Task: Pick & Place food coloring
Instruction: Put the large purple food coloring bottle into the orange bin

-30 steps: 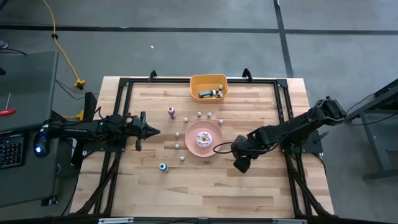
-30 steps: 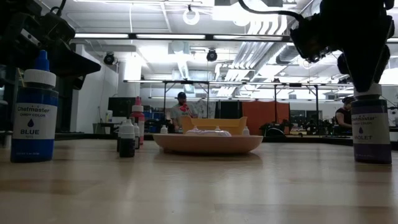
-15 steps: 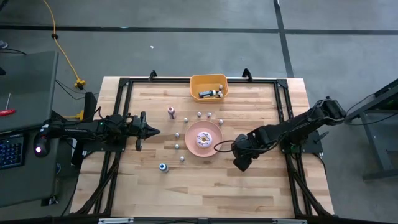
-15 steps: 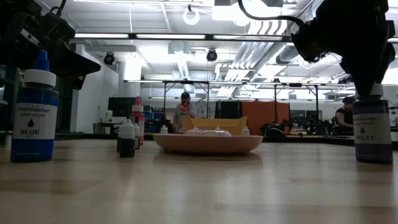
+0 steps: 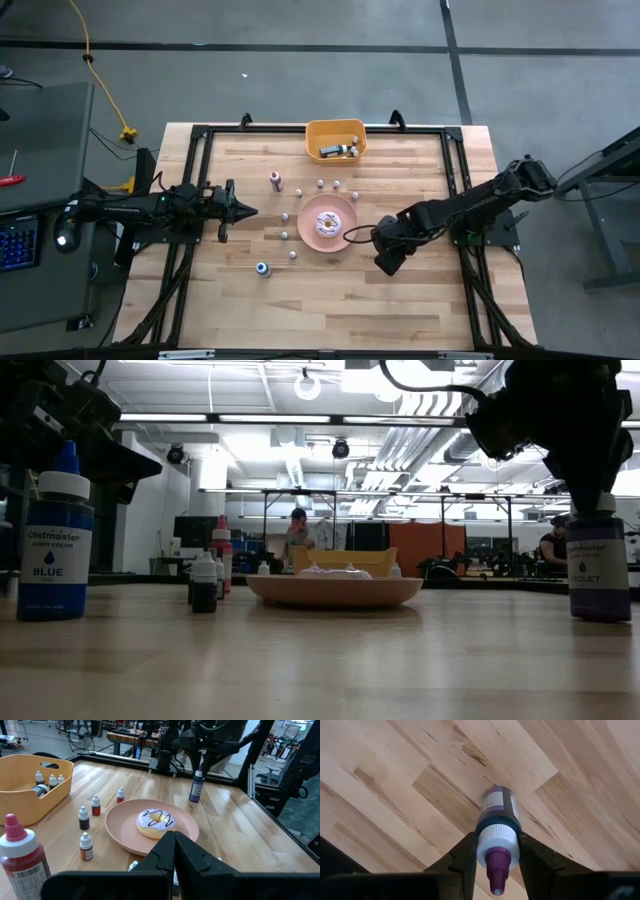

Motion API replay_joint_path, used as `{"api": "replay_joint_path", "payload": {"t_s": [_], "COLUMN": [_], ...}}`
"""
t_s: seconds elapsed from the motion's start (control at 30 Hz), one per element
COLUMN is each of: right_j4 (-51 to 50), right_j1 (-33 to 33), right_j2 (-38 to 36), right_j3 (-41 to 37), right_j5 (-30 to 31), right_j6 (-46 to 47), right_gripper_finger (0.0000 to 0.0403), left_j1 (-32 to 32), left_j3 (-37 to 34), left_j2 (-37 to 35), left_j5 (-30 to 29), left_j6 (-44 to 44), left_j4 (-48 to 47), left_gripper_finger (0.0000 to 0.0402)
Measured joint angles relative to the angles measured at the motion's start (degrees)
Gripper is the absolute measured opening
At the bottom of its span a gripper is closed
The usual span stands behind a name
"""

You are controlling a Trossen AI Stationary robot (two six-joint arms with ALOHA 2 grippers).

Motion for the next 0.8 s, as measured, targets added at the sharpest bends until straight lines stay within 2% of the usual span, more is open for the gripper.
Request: {"api": "replay_joint_path", "payload": {"t_s": [0.2,0.4,0.6,0.8], "right_j4": [-0.70,-4.76,-9.57,-13.93], "right_j1": [-1.31,-2.94,-5.87,-10.77], "right_j2": [-0.26,-1.03,-2.29,-2.29], "right_j3": [2.29,7.96,17.01,28.34], "right_j5": [0.81,3.58,9.75,16.50], "right_j6": [-1.36,-4.23,-7.22,-14.04], "right_gripper_finger": [0.0112,0.0112,0.0112,0.0112], "left_j1": [-0.01,-0.01,-0.01,0.00], "left_j3": [0.01,0.01,0.01,0.01], "left_j2": [0.01,0.00,0.01,0.01], "left_j5": [0.00,0.00,0.00,-0.04], "left_j6": [0.01,0.00,0.01,0.01], "left_j4": [0.01,-0.01,0.00,-0.01], "left_gripper_finger": [0.0001,0.0001,0.0001,0.0001]}}
